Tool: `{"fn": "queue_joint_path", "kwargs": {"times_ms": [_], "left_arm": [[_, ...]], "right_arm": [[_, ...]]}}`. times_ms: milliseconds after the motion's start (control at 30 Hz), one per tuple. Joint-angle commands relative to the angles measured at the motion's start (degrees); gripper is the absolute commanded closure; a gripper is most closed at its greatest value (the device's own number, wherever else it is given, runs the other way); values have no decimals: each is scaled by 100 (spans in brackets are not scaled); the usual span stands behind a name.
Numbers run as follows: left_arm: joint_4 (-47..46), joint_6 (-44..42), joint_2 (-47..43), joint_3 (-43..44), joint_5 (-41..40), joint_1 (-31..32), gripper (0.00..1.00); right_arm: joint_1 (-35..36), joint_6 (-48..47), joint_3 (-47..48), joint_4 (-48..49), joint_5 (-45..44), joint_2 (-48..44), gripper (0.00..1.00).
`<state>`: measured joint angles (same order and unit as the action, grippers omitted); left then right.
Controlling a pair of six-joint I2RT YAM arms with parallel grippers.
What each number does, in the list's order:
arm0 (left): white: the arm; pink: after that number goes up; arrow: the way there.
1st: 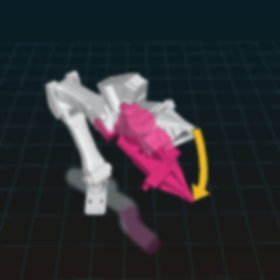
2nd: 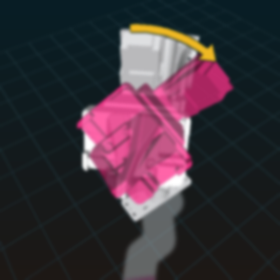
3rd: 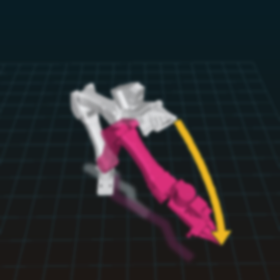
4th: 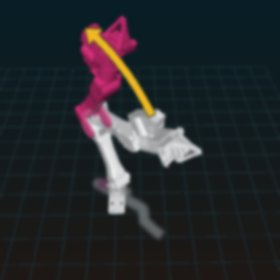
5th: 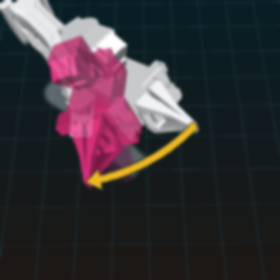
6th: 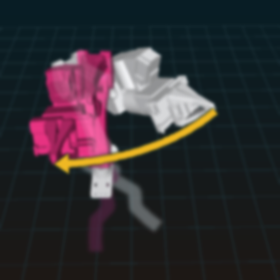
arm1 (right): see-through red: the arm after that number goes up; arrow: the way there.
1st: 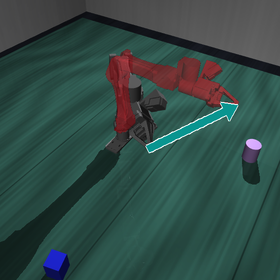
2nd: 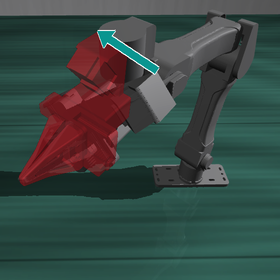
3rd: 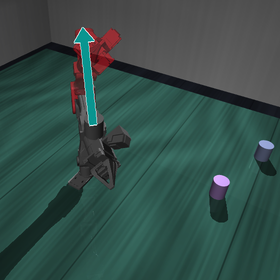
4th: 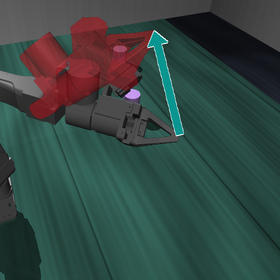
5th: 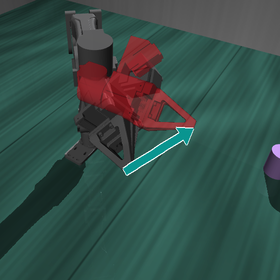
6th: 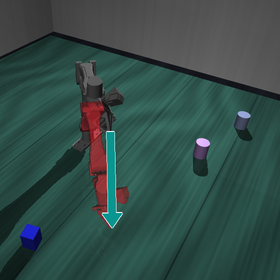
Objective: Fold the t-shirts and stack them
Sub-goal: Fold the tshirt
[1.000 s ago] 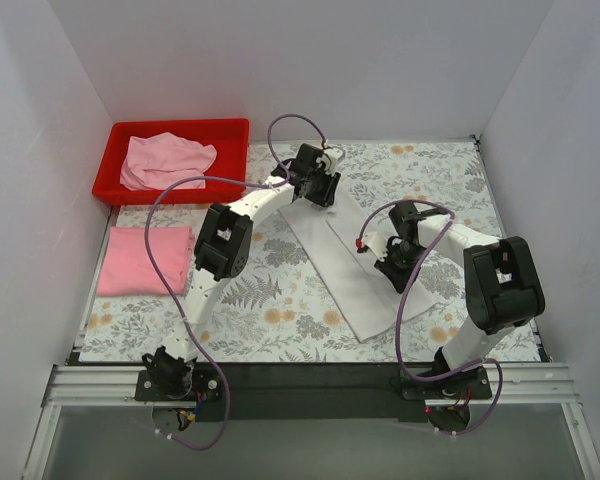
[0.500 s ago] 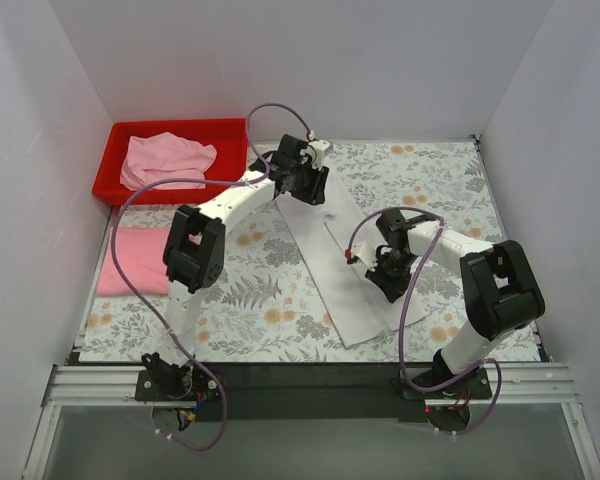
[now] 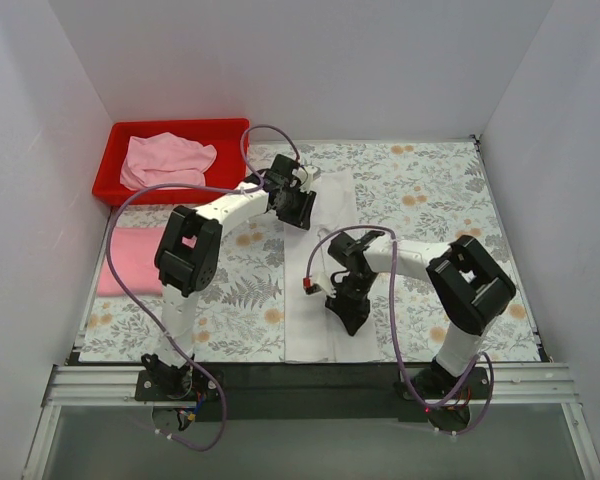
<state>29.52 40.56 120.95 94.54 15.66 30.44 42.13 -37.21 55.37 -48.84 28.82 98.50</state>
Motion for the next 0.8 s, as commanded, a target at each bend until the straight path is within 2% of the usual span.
{"fn": "queue_joint_path", "kwargs": {"times_ms": [0, 167, 267, 433, 600, 767], "left_arm": [[265, 40, 148, 196, -54, -82, 67], [204, 31, 526, 371, -63, -213, 69], [168, 127, 886, 617, -124, -327, 69], [230, 725, 1361, 1479, 559, -705, 69], [63, 726, 809, 1401, 1043, -750, 66], [37, 568, -148, 480, 1141, -732, 65]], "right_arm": [[120, 293, 491, 358, 642, 327, 80], [-222, 249, 992, 138, 783, 12, 72], [-819, 232, 1440, 59, 705, -50, 71], [-1716, 504, 2746, 68, 38, 634, 72], [-1998, 1013, 3620, 199, -271, 1320, 76], [-1989, 1453, 3805, 620, -430, 1584, 81]]}}
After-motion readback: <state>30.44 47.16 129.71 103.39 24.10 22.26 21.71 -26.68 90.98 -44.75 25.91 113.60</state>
